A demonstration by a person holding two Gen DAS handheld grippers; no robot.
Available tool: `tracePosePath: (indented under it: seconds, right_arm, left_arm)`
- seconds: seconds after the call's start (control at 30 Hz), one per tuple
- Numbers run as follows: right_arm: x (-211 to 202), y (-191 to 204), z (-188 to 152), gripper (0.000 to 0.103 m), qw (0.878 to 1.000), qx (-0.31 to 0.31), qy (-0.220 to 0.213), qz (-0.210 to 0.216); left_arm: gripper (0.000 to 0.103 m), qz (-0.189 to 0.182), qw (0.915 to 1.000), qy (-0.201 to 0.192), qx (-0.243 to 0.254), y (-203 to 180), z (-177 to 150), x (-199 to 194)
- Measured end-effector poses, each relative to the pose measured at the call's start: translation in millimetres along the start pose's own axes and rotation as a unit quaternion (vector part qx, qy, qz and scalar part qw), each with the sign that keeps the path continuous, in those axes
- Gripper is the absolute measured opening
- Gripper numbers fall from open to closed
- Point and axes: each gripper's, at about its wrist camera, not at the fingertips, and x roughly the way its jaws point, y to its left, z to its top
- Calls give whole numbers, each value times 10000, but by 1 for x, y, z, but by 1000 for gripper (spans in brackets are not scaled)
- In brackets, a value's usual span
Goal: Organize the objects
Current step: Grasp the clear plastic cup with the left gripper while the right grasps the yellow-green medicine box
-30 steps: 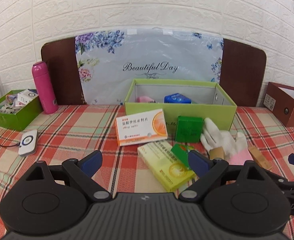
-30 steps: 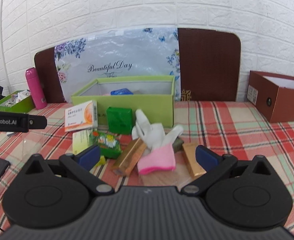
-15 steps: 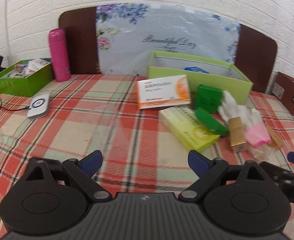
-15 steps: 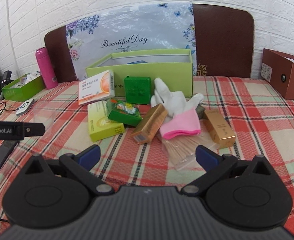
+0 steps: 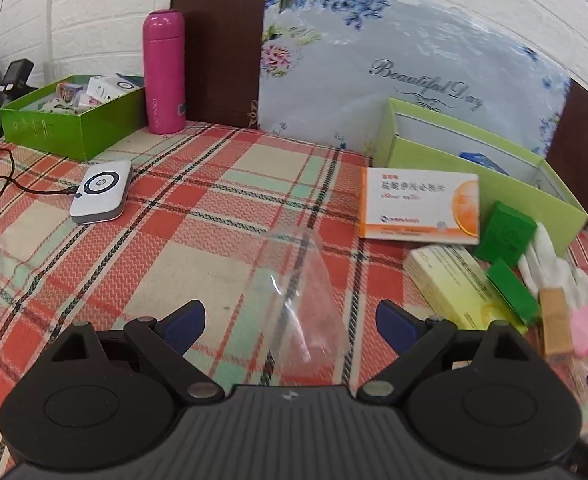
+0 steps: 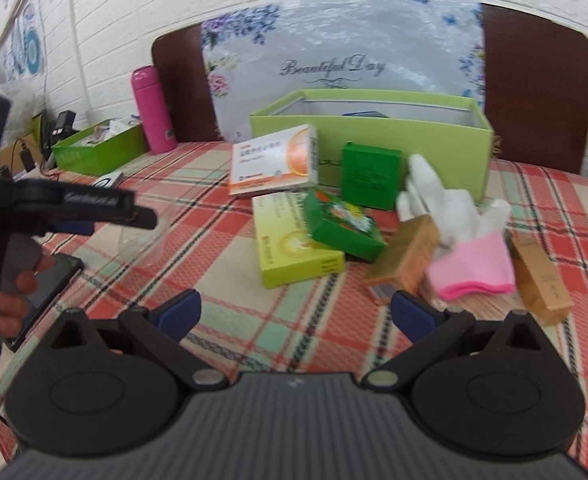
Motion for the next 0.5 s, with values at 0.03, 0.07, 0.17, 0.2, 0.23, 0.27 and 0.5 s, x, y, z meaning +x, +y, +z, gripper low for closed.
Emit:
tracePosePath:
  seconds: [0.03,0.07,0.17,0.2,0.23,0.27,0.5]
  right_arm:
    - [4,3,2,102,10000,-47,5,61]
    - [10,6,4,101,9999,-96,15,121]
    - [31,9,12,97,9996,-202,123,185]
    - [39,9,15,96,9995,-208,186,157]
    - [46,9,17,96,9994,-220,226,141]
    - [54,9,19,96,9993,-231,260,132]
    - [94,3,30,95,9988,-277,372,-185]
  left_arm:
    - [95,27,10000,14,-21,2,3,4]
    - [95,30,10000,18,-29,3,6,7]
    - [84,-44,10000,84,17,6,12,17]
    - [78,-112,9998,130,37,8,13,21]
    - [69,-210,9996,194,34,9,14,24]
    - [62,-305,9992,257,20,11,14,26]
    - [57,-860,9954,390,155,13,7,20]
